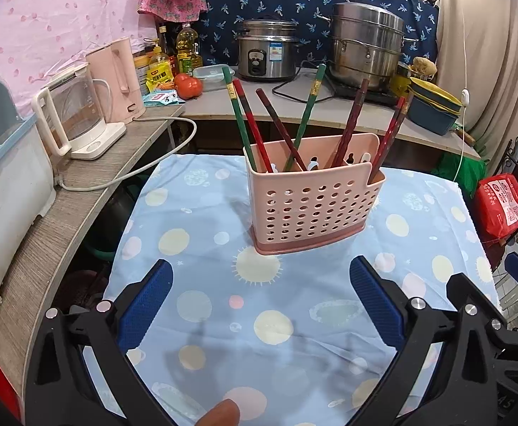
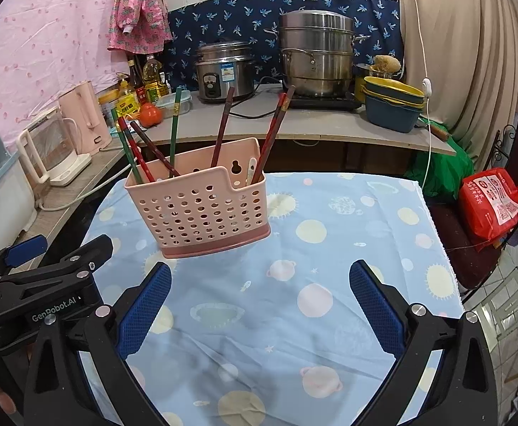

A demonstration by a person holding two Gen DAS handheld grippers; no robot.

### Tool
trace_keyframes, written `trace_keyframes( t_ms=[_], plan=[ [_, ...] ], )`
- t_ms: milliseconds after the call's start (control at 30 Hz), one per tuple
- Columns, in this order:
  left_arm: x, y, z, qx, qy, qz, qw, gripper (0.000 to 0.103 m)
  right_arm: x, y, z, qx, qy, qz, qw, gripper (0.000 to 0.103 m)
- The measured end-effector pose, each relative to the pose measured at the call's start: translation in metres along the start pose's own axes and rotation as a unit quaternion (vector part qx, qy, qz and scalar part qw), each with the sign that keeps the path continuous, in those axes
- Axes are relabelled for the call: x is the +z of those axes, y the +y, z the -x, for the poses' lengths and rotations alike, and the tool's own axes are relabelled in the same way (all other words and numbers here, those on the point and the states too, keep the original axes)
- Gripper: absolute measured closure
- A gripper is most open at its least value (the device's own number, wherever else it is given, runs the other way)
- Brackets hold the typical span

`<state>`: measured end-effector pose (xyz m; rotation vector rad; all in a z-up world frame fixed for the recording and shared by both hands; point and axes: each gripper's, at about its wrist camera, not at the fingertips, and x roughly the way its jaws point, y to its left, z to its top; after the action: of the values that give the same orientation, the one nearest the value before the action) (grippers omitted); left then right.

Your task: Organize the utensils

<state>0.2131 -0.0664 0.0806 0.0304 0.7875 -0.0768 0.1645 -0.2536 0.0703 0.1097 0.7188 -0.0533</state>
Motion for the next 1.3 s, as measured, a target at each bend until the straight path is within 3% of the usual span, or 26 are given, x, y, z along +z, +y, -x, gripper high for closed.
trace_keyframes(
  t_ms=[1300],
  plan=[
    [-0.002, 0.008, 0.003, 0.033, -0.003, -0.002, 0.9995, 0.008, -0.002, -0.01, 0.001, -0.017, -0.003, -0.006, 1.0, 0.006]
  ],
)
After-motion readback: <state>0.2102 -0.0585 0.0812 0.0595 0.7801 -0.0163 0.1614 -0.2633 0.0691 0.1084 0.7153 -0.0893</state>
